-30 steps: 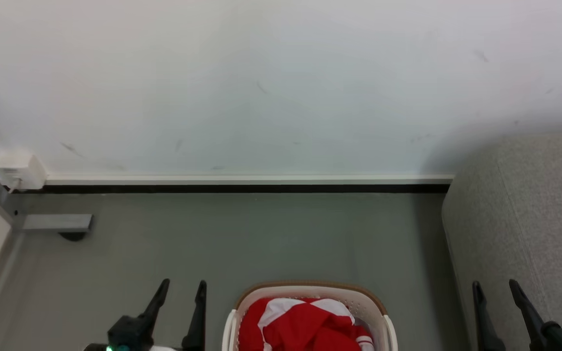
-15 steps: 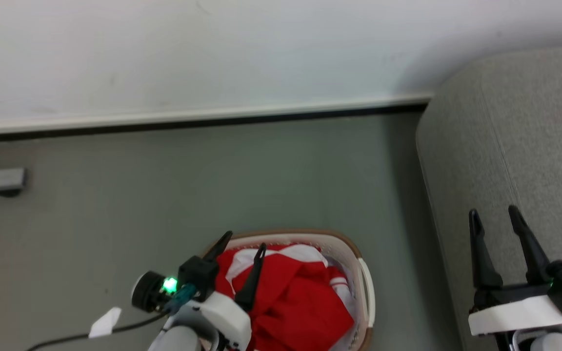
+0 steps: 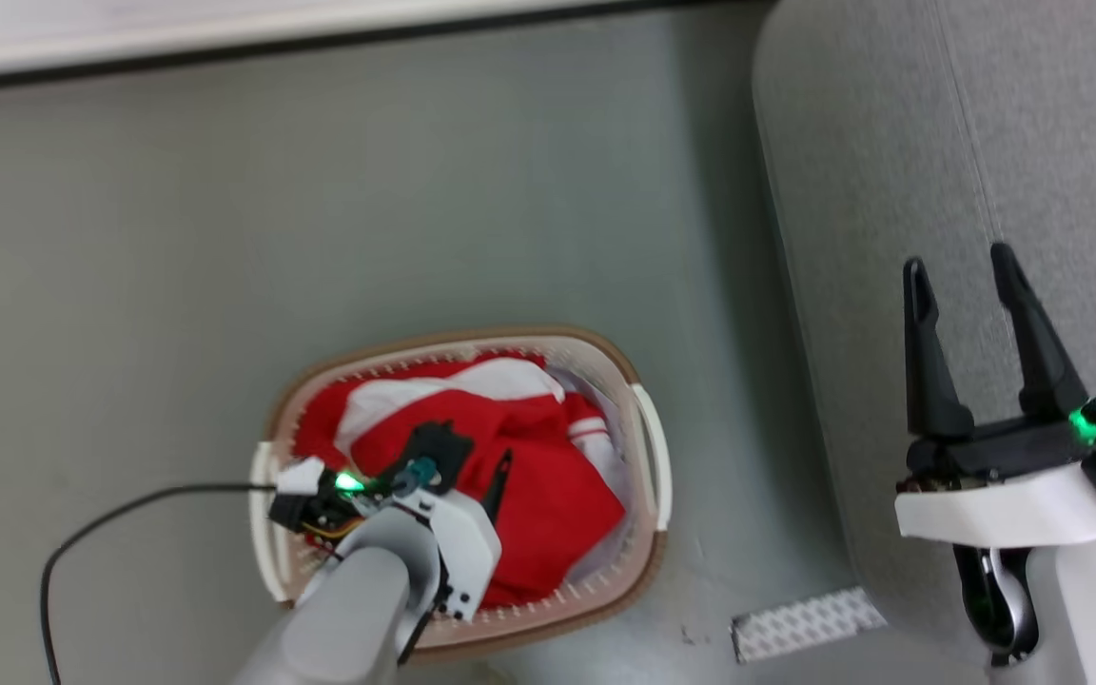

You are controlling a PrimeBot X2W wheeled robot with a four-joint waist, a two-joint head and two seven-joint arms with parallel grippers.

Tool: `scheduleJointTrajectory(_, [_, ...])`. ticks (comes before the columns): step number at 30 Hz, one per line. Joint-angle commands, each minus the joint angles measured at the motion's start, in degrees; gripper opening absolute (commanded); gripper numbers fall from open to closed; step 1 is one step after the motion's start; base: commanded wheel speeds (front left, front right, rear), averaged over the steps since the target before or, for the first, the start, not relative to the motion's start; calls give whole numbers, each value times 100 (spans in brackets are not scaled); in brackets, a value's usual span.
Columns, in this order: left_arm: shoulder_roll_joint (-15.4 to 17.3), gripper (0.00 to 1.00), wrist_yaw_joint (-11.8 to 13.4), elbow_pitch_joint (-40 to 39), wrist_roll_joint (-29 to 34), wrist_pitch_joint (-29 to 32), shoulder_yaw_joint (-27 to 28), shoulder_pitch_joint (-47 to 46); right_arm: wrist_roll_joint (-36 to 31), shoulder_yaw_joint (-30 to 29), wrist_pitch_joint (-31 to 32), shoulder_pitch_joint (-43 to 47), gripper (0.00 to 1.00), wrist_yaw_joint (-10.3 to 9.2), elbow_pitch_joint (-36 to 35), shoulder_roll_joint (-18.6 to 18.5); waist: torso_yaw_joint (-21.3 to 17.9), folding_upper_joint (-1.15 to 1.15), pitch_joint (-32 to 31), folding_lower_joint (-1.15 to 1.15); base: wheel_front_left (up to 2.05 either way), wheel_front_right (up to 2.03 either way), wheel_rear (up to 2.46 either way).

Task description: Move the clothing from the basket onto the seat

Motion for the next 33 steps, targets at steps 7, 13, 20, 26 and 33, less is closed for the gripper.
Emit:
scheduleJointTrajectory(7, [42,100,357,722,-167,225,-315,-714,330,9,2,-407,100,-14,-266,38,-487,0,884,-2,0,0,0])
scheduleJointTrajectory(13, [85,100,1005,1314,4,265,-322,-1284,603,25,2,-535,100,-14,-477,37,-552,0,1284,-2,0,0,0])
scheduleJointTrajectory(20, [140,100,1305,1730,49,294,-365,-1744,760,51,2,-625,100,-14,-604,37,-597,0,1625,-2,0,0,0])
scheduleJointTrajectory(26, [129,0,1266,1858,-1,87,-423,-1885,823,70,2,-632,100,-14,-592,34,-612,0,1685,-2,0,0,0])
scheduleJointTrajectory(33, [33,0,973,1555,-631,-364,-241,-1331,708,-121,3,-215,100,-14,-298,31,-155,0,891,-2,0,0,0])
